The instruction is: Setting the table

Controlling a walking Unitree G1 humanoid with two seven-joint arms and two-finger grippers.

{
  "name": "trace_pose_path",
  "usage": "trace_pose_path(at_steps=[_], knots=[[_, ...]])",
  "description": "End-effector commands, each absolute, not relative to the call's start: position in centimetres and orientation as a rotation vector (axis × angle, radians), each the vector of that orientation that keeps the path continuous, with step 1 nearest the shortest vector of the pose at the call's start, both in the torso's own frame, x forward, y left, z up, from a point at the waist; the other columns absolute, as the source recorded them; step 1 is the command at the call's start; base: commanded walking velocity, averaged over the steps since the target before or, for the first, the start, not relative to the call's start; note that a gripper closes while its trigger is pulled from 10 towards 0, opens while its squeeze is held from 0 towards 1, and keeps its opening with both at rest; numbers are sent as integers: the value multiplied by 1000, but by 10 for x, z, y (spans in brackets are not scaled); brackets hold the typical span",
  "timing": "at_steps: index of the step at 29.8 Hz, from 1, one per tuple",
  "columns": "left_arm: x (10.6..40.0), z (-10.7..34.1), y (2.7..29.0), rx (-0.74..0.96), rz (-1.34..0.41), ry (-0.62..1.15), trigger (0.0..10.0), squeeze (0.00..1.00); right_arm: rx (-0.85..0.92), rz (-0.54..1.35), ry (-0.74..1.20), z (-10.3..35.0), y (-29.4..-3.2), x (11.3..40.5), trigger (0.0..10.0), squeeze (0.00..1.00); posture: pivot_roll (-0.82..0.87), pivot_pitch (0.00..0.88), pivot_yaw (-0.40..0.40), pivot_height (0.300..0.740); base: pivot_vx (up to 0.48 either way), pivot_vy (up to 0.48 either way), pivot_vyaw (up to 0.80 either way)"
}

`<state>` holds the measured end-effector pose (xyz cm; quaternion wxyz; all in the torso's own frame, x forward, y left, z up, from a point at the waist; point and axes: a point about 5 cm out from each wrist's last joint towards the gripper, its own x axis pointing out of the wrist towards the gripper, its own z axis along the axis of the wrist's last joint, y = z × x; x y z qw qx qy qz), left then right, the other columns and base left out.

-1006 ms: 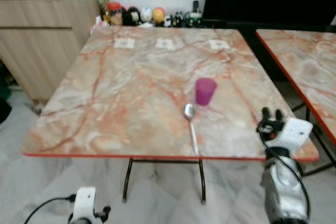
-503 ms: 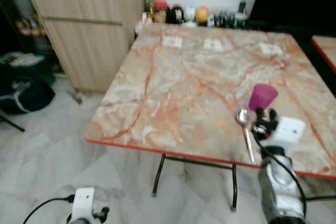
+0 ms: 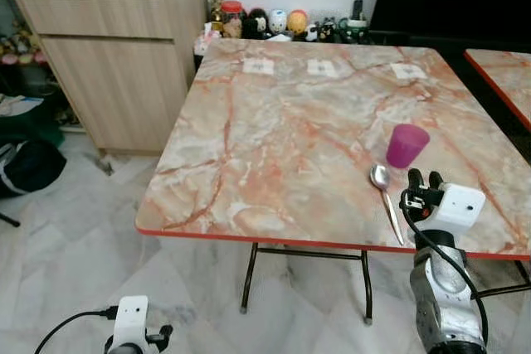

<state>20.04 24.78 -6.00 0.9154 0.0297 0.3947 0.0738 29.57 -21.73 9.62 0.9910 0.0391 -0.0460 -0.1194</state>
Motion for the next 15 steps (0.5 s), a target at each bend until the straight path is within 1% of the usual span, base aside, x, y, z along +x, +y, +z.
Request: trace_pose_path(at_steps=[1,4,7,9,11,12,15], knots=[[199,-62,244,50,138,818,10000,0,73,-247,-72,94,-220,297,10000,0,100,5,-42,740,0,0,0],[200,-62,242,45,132,814,10000,0,99,-242,-86,94,-219,295,10000,0,101,5,-41,740,0,0,0],[200,-61,242,38,130,808,10000,0,72,-245,-106,95,-219,291,10000,0,101,6,-42,740,0,0,0],[201,-61,242,45,131,807,10000,0,53,-349,-126,93,-233,275,10000,0,107,6,-48,740,0,0,0],[202,-61,242,46,132,806,10000,0,41,-408,-133,92,-241,266,10000,0,105,8,-46,740,0,0,0],[201,-61,243,51,135,808,10000,0,23,-452,-137,90,-251,255,10000,0,96,10,-42,740,0,0,0],[201,-61,243,54,131,810,10000,0,23,-445,-149,92,-254,250,10000,0,90,10,-38,740,0,0,0]])
